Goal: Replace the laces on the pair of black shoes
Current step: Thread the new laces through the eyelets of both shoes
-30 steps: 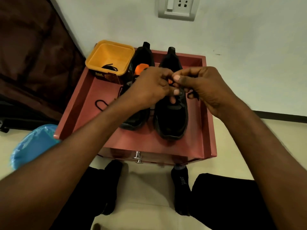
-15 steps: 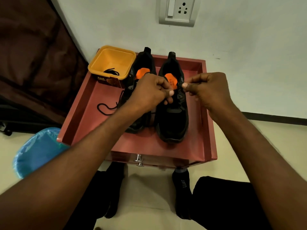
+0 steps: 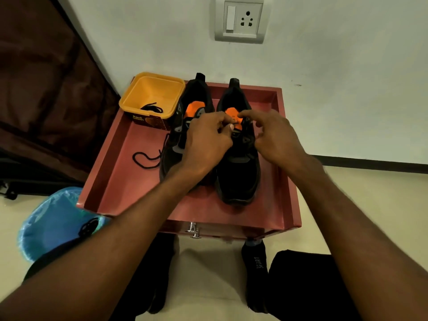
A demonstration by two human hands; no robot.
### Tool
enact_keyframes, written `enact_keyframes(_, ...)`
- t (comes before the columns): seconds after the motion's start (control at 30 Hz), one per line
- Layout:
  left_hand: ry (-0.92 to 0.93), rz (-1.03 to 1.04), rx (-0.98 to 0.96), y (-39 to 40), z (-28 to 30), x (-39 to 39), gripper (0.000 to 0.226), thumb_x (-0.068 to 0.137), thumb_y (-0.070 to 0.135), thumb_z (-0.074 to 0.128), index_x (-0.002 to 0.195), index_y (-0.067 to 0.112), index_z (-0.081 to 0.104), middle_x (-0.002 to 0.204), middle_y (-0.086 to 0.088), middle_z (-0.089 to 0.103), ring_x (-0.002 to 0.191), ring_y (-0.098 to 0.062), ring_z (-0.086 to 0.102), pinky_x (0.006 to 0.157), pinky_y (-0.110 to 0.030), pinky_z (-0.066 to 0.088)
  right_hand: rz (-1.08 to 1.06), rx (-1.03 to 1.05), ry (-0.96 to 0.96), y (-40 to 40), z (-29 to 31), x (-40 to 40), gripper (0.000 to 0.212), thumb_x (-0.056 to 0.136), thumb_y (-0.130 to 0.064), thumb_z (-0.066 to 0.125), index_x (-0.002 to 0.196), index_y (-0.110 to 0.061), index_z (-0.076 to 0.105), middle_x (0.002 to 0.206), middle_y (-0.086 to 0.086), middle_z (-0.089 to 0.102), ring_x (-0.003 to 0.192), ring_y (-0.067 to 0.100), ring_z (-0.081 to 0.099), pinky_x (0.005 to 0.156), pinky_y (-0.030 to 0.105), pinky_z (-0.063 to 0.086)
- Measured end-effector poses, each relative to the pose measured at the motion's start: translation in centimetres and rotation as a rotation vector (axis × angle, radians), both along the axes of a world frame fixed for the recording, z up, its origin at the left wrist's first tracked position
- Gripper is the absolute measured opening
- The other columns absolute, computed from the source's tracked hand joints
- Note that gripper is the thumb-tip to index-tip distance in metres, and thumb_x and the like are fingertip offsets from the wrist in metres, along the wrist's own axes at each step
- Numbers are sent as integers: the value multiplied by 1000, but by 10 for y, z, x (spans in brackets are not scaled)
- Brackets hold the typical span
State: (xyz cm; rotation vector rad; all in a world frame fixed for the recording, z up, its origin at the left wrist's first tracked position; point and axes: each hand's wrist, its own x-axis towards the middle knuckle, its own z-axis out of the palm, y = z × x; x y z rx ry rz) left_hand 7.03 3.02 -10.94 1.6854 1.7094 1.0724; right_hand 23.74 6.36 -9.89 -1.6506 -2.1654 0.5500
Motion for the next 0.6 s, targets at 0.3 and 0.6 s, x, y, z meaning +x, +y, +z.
enact_keyframes(0.3,264,-28,127,-3,-6,0,5,95,24,72,95,19,73,89,7,66,83,-11,63,72,-32,54,-39,-37,159,5,-7,11,60,86,2,72,124,-42,60,105,-7,70,87,14,69,73,37,61)
enact_keyframes(0.6,603,-71,275,1,-7,-1,11,89,30,77,93,20,80,101,1,51,99,-24,47,70,-34,41,-71,-113,289,11,-12,17,56,83,-2,78,120,-41,63,98,-6,69,82,12,72,79,42,64)
